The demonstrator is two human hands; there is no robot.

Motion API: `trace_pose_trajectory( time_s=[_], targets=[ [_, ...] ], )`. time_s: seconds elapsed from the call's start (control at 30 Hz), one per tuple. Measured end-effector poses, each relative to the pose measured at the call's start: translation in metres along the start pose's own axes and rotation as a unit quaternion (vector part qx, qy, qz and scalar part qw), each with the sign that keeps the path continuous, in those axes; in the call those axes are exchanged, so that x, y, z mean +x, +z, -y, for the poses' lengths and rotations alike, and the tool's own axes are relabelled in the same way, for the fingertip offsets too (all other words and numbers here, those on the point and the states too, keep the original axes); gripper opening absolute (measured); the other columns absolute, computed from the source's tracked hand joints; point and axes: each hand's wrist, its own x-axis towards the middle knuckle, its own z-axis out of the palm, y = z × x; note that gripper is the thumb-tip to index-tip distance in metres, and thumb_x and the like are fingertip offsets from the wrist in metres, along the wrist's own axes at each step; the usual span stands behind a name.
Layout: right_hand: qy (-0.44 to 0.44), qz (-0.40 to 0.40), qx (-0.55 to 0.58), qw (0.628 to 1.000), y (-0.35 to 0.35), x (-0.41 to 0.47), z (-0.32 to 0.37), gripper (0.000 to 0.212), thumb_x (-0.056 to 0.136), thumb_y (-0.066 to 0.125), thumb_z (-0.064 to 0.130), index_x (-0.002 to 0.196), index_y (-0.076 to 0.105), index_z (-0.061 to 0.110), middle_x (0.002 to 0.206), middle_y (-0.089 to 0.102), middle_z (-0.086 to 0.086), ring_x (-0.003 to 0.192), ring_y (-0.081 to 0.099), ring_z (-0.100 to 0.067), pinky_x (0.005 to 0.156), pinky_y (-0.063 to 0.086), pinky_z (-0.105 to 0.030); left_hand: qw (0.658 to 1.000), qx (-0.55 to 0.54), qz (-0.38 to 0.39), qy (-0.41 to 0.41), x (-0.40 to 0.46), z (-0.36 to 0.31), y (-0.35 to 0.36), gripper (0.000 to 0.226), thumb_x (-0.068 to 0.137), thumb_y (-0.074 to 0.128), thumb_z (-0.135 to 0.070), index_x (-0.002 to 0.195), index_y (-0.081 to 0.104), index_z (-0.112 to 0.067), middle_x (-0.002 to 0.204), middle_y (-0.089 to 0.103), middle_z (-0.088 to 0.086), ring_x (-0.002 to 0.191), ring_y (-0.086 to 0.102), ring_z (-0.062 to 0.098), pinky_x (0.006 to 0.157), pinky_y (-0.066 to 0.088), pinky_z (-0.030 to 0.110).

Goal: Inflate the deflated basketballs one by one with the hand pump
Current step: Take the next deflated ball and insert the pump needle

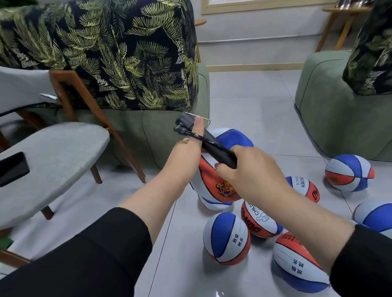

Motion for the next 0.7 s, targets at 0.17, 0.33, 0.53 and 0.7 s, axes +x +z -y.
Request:
trace_pose_trajectory(
  time_s=[0.17,0.33,0.53,0.7],
  targets=[
    [-0.002,0.003,0.010,1.000,-0.008,0.005,-0.002,0.030,0.092,0.060,0.044,0.082,0.054,0.017,0.068,0.057,-0.004,0.070,0.057,-0.029,0.056,0.036,-0.035,1.000,0.000,-0.001,0.012,-0.004,0.001,-0.004,0.075,0.099,0.026,-0.075,0.130,0.067,-0.020,0.126,0.069,0.012,0.113,0.064,0.028,0.108,0.046,0.041],
    [-0.004,0.014,0.013,1.000,-0.012,0.010,-0.003,0.025,0.093,0.063,0.040,0.083,0.058,0.018,0.071,0.060,-0.006,0.067,0.057,-0.027,0.053,0.038,-0.033,0.999,0.003,0.017,0.038,-0.007,0.005,-0.007,0.073,0.101,0.027,-0.073,0.099,0.079,-0.022,0.109,0.074,0.006,0.104,0.066,0.022,0.090,0.045,0.033],
    [0.062,-0.057,0.114,0.990,-0.039,0.033,-0.022,0.034,0.091,0.065,0.039,0.075,0.056,0.011,0.063,0.063,-0.004,0.050,0.060,-0.022,0.050,0.052,-0.037,0.995,0.026,0.046,0.081,0.000,0.021,-0.010,0.050,0.109,0.040,-0.048,0.100,0.083,-0.023,0.107,0.066,-0.002,0.099,0.057,0.016,0.082,0.040,0.024],
    [0.159,-0.027,0.273,0.948,-0.029,0.030,-0.049,0.030,0.092,0.063,0.034,0.077,0.054,0.010,0.067,0.047,-0.007,0.045,0.042,-0.013,0.039,0.037,-0.018,0.994,-0.043,0.007,0.104,0.008,0.028,-0.016,0.023,0.101,0.061,-0.014,0.095,0.082,-0.024,0.103,0.077,-0.003,0.094,0.068,0.013,0.078,0.049,0.025]
  ],
)
